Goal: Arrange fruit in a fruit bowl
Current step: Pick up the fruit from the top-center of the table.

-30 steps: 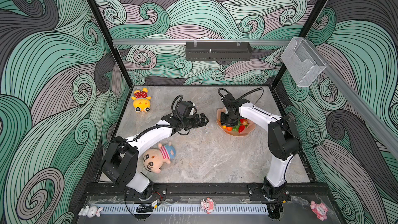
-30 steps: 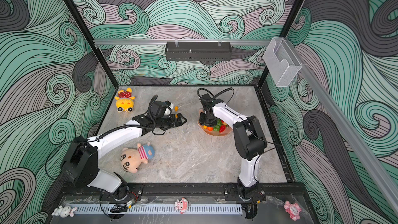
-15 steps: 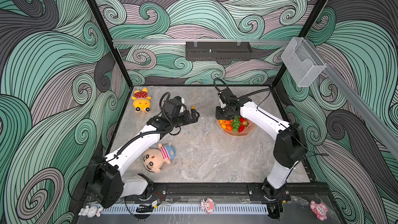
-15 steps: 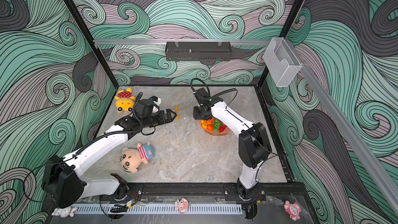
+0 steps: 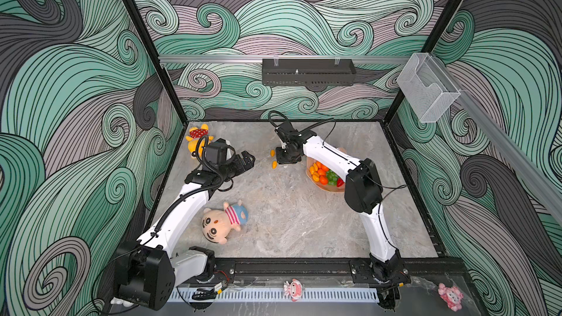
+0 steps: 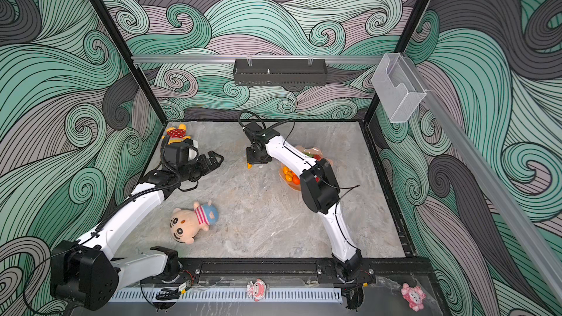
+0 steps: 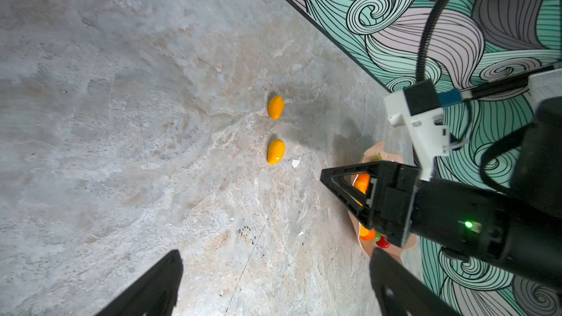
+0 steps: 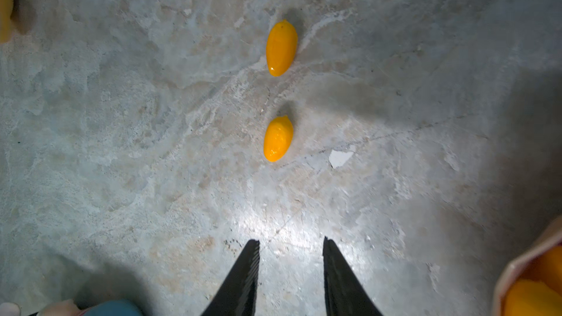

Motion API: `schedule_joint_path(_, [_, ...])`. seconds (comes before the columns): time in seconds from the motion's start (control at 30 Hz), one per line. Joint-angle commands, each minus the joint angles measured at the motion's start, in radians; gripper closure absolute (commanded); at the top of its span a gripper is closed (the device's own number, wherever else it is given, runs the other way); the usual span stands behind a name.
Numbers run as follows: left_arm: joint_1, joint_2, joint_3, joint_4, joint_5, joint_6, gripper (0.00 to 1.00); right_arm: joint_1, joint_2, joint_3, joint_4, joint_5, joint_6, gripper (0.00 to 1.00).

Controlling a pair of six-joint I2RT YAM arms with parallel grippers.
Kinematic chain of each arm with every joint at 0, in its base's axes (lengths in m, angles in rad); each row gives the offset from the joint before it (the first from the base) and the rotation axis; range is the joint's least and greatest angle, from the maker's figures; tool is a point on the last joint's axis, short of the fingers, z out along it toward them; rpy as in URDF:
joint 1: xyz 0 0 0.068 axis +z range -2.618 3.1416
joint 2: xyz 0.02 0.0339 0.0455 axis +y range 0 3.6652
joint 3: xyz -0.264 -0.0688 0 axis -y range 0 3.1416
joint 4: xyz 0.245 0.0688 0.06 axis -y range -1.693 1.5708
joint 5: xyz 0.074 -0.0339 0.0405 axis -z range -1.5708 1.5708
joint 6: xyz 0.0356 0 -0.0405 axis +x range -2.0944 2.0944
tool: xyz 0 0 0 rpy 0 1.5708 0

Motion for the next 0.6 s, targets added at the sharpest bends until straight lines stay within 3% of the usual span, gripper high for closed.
schedule_joint_path(0.0, [0.053,-0.037,-0.012,-0.023,0.062,0.003,0.01,0.005,0.075,0.113,-0.094,0.008,0.017,0.65])
schedule_joint_path(0.3, [0.169,-0.066,-0.048,-0.017,0.15,-0.009,0.01,0.011,0.235,0.316,-0.172,-0.026,0.039,0.61])
schedule_joint_path(0.57, [0.216,-0.076,-0.064,-0.018,0.19,-0.016,0.01,0.012,0.334,0.447,-0.216,-0.056,0.039,0.58])
